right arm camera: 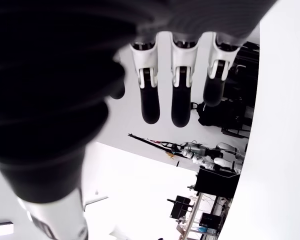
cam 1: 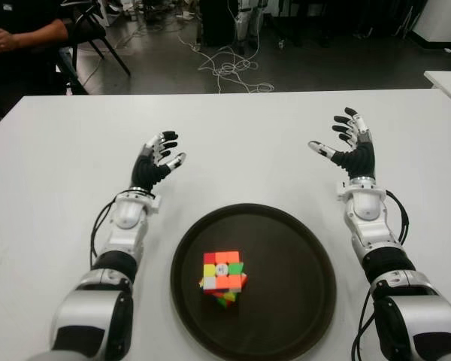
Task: Pick up the Rubik's Cube and put it in the plate
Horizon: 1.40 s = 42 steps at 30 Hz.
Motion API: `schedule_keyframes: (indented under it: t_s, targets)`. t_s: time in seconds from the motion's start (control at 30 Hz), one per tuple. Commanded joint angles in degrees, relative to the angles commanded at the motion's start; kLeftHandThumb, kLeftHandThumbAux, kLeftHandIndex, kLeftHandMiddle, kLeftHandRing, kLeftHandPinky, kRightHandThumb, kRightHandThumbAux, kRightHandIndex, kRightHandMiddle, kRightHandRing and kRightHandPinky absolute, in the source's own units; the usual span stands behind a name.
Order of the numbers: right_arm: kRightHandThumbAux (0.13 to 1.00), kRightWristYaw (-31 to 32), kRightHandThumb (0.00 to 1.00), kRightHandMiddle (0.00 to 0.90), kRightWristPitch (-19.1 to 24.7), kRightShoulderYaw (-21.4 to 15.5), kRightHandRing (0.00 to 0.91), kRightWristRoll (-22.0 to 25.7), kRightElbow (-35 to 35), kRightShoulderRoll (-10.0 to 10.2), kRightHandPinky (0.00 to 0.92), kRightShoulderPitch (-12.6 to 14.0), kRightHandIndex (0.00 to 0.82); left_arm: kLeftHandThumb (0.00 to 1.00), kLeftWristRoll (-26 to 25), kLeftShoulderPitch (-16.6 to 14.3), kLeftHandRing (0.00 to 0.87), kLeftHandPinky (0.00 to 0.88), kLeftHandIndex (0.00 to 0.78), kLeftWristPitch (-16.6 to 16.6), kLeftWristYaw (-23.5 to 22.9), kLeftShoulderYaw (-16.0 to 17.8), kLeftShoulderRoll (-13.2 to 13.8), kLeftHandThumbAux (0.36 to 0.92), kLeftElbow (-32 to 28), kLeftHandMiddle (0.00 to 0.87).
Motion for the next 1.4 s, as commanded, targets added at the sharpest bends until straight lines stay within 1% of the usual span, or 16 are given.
schedule_keyframes:
  t_s: [0.27, 0.43, 0.63, 0.83, 1.03, 1.17, 1.27, 1.4]
  targets:
    - [0.831, -0.1, 0.030, 0.255, 0.4, 0.0, 0.235, -0.2, -0.4, 0.2, 0.215, 0.2, 0.158, 0.016, -0.1, 0.1, 0.170, 0.121, 0.204, 0.0, -0.1, 0.1, 0.1, 0.785, 0.0, 0.204]
    - [0.834, -0.6, 0.033, 0.255, 0.4, 0.1, 0.236, -0.6, -0.4, 0.4, 0.220, 0.3, 0.159, 0.033, -0.2, 0.3, 0.170, 0.126, 0.211, -0.1, -0.5, 0.2, 0.2, 0.789, 0.1, 0.211]
    - [0.832, -1.2, 0.020, 0.253, 0.1, 0.3, 0.237, -1.0, -0.1, 0.2, 0.223, 0.3, 0.156, 0.038, -0.3, 0.3, 0.166, 0.121, 0.210, 0.0, -1.0, 0.3, 0.1, 0.776, 0.3, 0.204]
    - [0.818, -1.3, 0.006, 0.253, 0.1, 0.0, 0.236, -0.8, 0.8, 0.0, 0.205, -0.4, 0.153, 0.022, -0.2, 0.0, 0.165, 0.119, 0.202, 0.1, -1.5, 0.2, 0.1, 0.795, 0.7, 0.199]
    - [0.820, -0.9, 0.021, 0.252, 0.3, -0.1, 0.231, -0.4, 1.7, -0.1, 0.180, -1.1, 0.152, 0.028, -1.0, -0.4, 0.163, 0.127, 0.201, 0.1, -1.8, 0.9, -0.2, 0.804, 1.3, 0.197]
    - [0.822, -0.9, 0.030, 0.252, 0.4, -0.1, 0.227, -0.4, 2.2, -0.1, 0.166, -1.4, 0.152, 0.037, -1.4, -0.5, 0.165, 0.124, 0.209, 0.0, -2.2, 1.3, -0.1, 0.795, 1.6, 0.203]
    - [0.827, -1.1, 0.032, 0.253, 0.6, 0.0, 0.226, -0.5, 2.4, 0.0, 0.166, -1.6, 0.150, 0.027, -1.5, -0.5, 0.161, 0.101, 0.193, 0.1, -2.5, 1.4, 0.0, 0.784, 1.5, 0.198]
    - [0.832, -1.8, 0.033, 0.254, 0.7, 0.2, 0.226, -0.9, 2.6, 0.1, 0.170, -1.8, 0.155, 0.011, -1.5, -0.4, 0.165, 0.110, 0.186, 0.0, -2.7, 1.4, 0.2, 0.783, 1.3, 0.198]
